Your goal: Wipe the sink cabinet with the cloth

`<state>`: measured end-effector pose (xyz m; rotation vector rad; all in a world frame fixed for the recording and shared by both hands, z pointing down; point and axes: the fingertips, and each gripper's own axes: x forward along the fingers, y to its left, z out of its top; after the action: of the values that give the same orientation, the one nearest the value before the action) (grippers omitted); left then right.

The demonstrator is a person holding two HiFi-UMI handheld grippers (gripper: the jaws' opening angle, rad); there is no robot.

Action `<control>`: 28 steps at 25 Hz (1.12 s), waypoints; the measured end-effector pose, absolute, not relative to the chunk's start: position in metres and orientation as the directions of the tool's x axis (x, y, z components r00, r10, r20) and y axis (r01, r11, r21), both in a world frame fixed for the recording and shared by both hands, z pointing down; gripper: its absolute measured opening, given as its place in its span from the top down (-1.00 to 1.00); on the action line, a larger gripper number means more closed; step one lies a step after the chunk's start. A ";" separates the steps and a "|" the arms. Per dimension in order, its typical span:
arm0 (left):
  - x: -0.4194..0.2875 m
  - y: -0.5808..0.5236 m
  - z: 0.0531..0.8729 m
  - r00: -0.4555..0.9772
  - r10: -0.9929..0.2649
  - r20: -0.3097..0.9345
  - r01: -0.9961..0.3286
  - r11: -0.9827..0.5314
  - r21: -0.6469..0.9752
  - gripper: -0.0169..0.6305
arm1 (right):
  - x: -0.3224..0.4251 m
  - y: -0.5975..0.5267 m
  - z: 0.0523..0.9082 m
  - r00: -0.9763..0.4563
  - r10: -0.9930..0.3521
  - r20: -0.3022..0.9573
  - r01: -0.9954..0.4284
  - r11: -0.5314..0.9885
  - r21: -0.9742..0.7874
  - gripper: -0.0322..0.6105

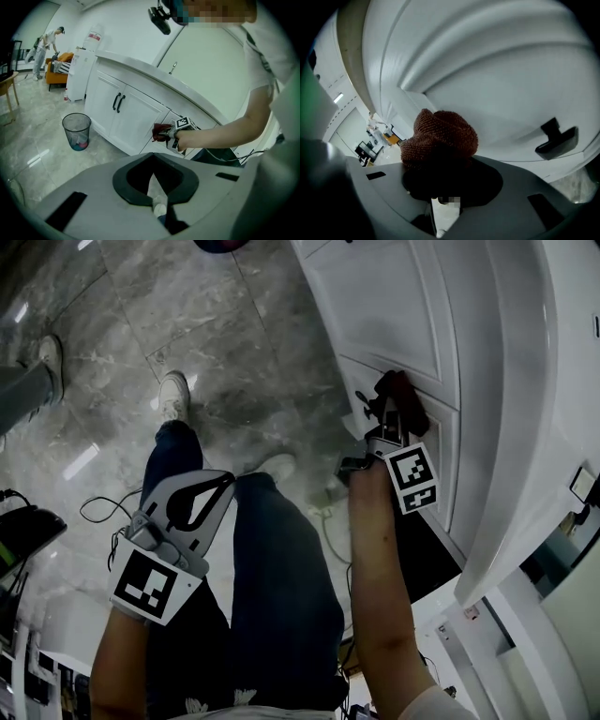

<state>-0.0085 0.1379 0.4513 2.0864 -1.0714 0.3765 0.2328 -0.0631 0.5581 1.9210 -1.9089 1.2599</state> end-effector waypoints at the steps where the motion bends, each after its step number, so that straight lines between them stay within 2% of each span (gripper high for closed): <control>1: -0.007 0.140 0.454 0.605 -0.571 0.555 -0.793 -0.370 0.484 0.91 | 0.233 -0.063 0.566 -0.163 -0.752 0.639 -0.883 -0.177 -0.434 0.55; 10: 0.009 0.153 0.462 0.606 -0.567 0.557 -0.793 -0.377 0.479 0.91 | 0.232 -0.062 0.621 -0.136 -0.730 0.669 -0.841 -0.271 -0.467 0.56; 28: 0.012 0.161 0.469 0.599 -0.565 0.568 -0.800 -0.391 0.454 0.91 | 0.239 -0.056 0.634 -0.170 -0.761 0.626 -0.875 -0.176 -0.451 0.56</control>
<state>0.0121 0.1614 0.4686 2.1080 -1.0754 0.4200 0.2394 -0.0560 0.6341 1.9297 -1.9234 1.2697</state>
